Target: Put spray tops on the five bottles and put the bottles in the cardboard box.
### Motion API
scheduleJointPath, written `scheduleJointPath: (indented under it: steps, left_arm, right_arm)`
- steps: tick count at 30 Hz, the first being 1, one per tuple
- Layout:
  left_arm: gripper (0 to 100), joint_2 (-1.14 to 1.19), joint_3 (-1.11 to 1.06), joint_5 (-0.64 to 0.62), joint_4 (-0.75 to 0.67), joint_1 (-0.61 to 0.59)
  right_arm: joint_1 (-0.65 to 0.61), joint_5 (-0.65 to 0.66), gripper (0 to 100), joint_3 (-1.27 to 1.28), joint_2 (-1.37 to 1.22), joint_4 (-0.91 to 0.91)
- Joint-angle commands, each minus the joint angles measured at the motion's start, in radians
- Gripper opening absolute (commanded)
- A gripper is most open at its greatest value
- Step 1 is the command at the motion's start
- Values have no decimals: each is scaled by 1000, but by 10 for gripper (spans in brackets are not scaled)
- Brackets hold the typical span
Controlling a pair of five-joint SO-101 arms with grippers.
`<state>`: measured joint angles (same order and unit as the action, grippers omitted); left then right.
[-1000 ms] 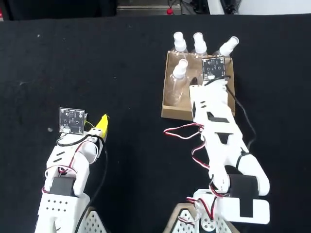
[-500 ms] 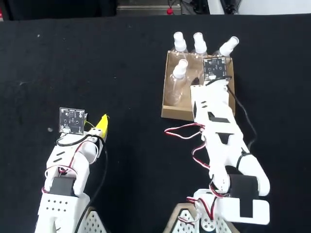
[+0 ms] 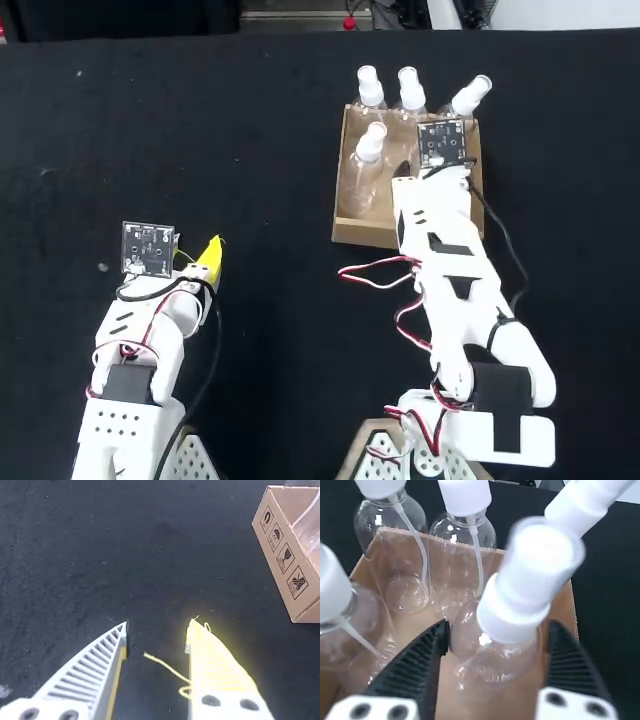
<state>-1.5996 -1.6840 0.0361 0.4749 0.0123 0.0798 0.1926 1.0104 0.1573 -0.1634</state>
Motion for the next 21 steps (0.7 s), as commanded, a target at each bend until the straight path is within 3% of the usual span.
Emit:
scheduleJointPath:
  steps: [1, 14, 21]
  left_arm:
    - [191, -9, -24, 0, -2, 8]
    - [191, -9, -24, 0, -2, 8]
    - [191, -9, -24, 0, -2, 8]
  right_arm:
    - [-9, 6, 343, -15, 58, 54]
    - [-11, 2, 325, -4, 104, 71]
    - [-18, 2, 325, 19, 262, 245]
